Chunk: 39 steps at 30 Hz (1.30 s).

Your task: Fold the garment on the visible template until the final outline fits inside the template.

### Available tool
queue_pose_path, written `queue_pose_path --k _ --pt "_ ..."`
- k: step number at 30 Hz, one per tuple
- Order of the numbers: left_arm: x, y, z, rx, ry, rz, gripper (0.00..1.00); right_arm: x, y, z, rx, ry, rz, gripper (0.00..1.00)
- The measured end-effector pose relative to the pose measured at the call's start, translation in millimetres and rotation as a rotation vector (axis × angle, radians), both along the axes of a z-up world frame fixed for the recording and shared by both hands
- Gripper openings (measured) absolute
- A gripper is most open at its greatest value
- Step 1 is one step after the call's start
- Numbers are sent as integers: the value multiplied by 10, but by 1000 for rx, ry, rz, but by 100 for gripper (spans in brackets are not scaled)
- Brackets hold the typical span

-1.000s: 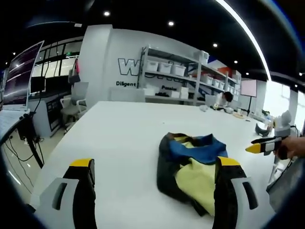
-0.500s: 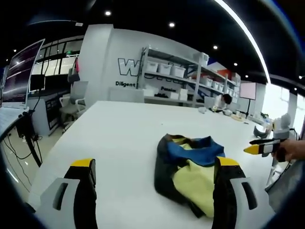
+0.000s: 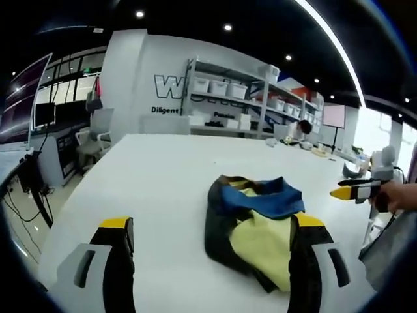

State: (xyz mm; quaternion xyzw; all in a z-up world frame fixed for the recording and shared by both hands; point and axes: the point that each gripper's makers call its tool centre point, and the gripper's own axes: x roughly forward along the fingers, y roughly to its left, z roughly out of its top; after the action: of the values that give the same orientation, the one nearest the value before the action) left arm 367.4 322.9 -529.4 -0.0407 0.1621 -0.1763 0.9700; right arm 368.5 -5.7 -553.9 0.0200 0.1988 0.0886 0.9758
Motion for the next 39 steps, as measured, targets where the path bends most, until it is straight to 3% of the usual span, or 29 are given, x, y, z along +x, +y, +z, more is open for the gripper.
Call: queue_pose_path --k 12,15,18,30,39 --pt "-55 -137 -74 -31 37 -43 92 17 -164 -22 2 6 -44 97" --pt "-50 -179 -124 -26 53 -59 91 91 -162 113 29 -58 -34 96" --pt "-61 -203 -140 -23 59 -69 91 134 -151 123 8 -47 -26 96" --pt "-45 -285 -290 4 105 -95 91 415 284 141 -6 -37 84 95" --pt "-47 -238 -322 12 119 -78 89 544 444 128 4 -19 117 90"
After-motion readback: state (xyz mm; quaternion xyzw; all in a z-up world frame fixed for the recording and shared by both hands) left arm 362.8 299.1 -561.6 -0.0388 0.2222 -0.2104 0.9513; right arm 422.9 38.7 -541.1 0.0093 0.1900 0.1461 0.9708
